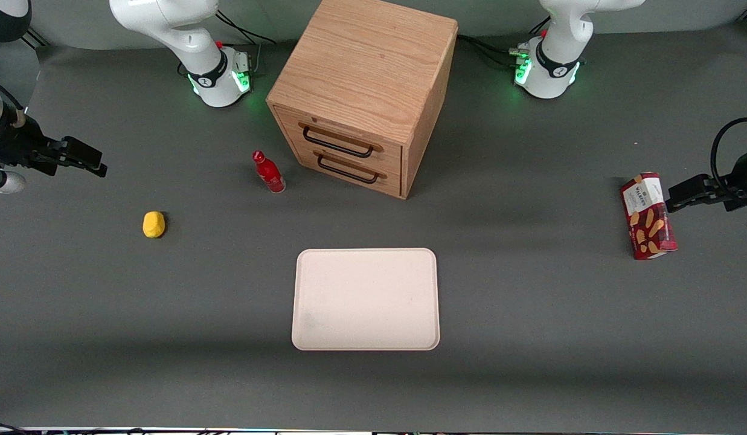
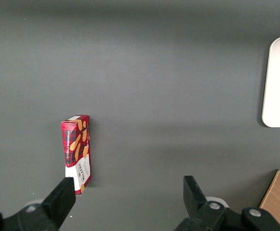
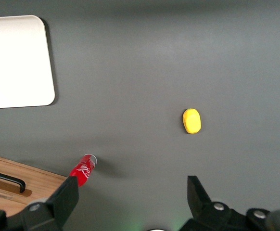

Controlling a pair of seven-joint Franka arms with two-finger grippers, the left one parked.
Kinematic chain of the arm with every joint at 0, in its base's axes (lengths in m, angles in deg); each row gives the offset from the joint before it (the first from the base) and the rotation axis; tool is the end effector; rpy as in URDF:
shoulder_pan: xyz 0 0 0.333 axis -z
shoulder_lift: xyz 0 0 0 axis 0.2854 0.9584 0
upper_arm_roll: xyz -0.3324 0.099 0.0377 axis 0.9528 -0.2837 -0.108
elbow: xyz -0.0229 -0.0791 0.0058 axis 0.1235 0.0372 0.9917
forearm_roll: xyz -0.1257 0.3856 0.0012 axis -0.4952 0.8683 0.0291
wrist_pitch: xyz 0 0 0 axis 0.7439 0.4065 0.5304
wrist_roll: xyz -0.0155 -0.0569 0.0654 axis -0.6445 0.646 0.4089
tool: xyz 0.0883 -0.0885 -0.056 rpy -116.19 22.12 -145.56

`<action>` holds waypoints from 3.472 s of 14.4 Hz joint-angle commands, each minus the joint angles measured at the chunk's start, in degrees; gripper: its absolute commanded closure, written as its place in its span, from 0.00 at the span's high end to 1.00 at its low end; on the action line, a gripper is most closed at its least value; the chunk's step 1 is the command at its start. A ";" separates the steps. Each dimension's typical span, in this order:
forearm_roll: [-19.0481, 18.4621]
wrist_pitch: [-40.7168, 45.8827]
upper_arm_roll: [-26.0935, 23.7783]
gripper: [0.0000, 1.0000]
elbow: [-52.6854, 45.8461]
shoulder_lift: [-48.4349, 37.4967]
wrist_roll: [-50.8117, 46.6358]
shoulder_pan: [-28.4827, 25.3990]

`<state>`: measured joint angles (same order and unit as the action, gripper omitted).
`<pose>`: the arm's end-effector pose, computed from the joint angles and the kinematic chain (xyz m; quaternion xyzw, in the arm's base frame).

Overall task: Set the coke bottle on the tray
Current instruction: 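Move the right gripper down toward the red Coca-Cola bottle beside the cabinet, then close the right gripper around the bottle's neck and cap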

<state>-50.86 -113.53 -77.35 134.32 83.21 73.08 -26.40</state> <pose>0.5560 0.0112 0.6241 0.9988 -0.0394 -0.0282 0.0021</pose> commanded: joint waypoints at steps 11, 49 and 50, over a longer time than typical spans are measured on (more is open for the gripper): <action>0.48 -0.78 -9.98 1.00 8.19 -2.83 -10.94 -0.81; 6.98 -47.90 -26.87 0.71 57.53 -8.99 -22.19 -2.66; 6.98 -47.99 -26.87 0.58 57.53 -8.99 -22.02 -2.66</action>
<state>-45.07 -160.63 -104.14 191.69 74.25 51.40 -28.77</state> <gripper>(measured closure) 0.203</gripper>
